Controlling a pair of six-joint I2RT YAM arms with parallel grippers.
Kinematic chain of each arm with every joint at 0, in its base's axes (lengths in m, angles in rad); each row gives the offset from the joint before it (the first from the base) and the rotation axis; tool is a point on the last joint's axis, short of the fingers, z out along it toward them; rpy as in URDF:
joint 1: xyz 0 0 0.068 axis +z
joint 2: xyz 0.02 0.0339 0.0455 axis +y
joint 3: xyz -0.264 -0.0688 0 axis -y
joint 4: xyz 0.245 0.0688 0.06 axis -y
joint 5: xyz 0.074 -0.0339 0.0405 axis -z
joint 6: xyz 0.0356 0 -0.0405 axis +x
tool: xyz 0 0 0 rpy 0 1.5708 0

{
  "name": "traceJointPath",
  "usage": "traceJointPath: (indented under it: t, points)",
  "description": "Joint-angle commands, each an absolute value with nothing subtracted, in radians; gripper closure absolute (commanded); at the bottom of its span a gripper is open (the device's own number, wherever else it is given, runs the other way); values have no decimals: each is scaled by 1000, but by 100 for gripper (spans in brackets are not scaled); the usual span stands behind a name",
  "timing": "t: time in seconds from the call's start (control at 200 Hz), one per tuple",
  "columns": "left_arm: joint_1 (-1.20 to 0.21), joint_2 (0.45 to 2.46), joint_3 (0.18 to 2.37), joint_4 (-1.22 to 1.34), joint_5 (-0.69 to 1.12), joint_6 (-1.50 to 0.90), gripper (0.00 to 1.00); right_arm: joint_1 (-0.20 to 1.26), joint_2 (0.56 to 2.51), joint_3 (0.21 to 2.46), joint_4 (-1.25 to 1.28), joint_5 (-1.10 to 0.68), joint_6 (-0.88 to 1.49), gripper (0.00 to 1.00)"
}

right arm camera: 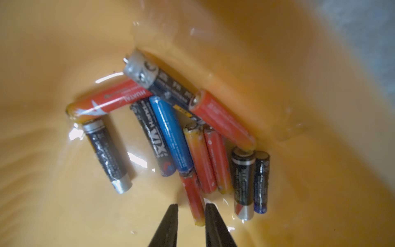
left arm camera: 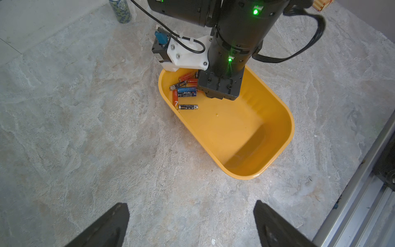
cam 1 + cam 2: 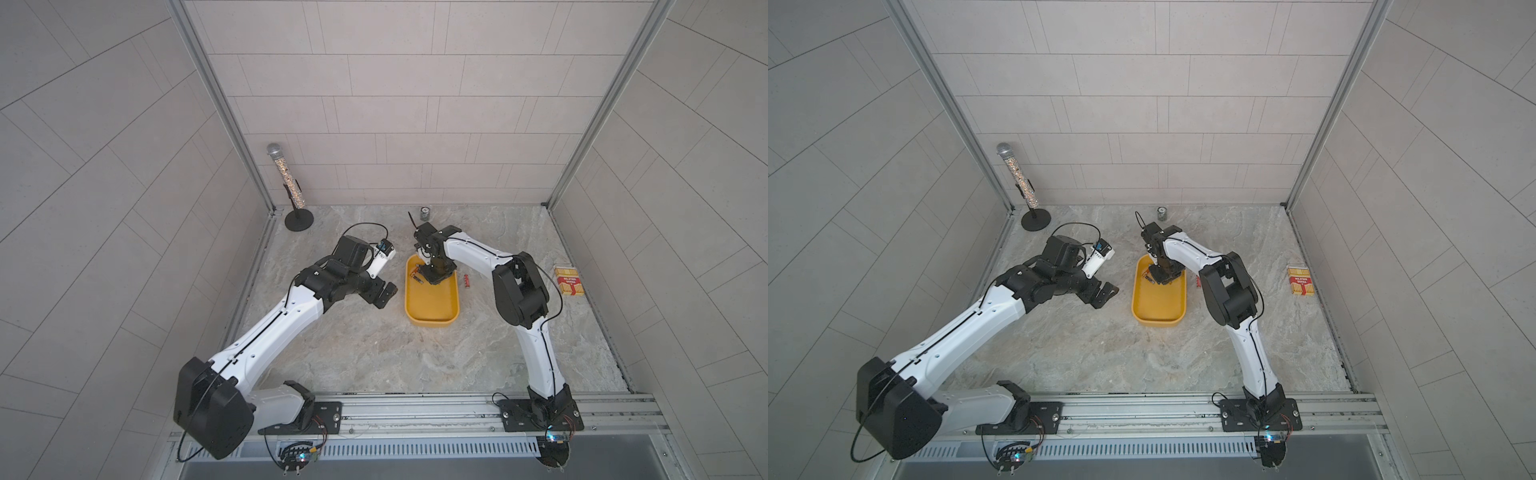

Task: Take the batteries out of the storage box
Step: Pick up the battery from the storage box.

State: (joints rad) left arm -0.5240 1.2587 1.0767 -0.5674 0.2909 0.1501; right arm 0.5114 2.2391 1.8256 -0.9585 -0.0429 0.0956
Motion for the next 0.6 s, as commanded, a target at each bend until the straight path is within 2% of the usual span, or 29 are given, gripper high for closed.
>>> traceJointPath:
  t: [0.0, 0.305, 0.595]
  points:
    - [-526, 1261, 1085, -578, 283, 158, 0, 511, 2279, 1837, -981, -43, 94, 78]
    - [-525, 1267, 1096, -588, 280, 153, 0, 518, 2234, 1853, -1015, -69, 107, 100]
    - [-526, 1258, 1094, -582, 288, 148, 0, 530, 2085, 1832, -1060, -157, 137, 100]
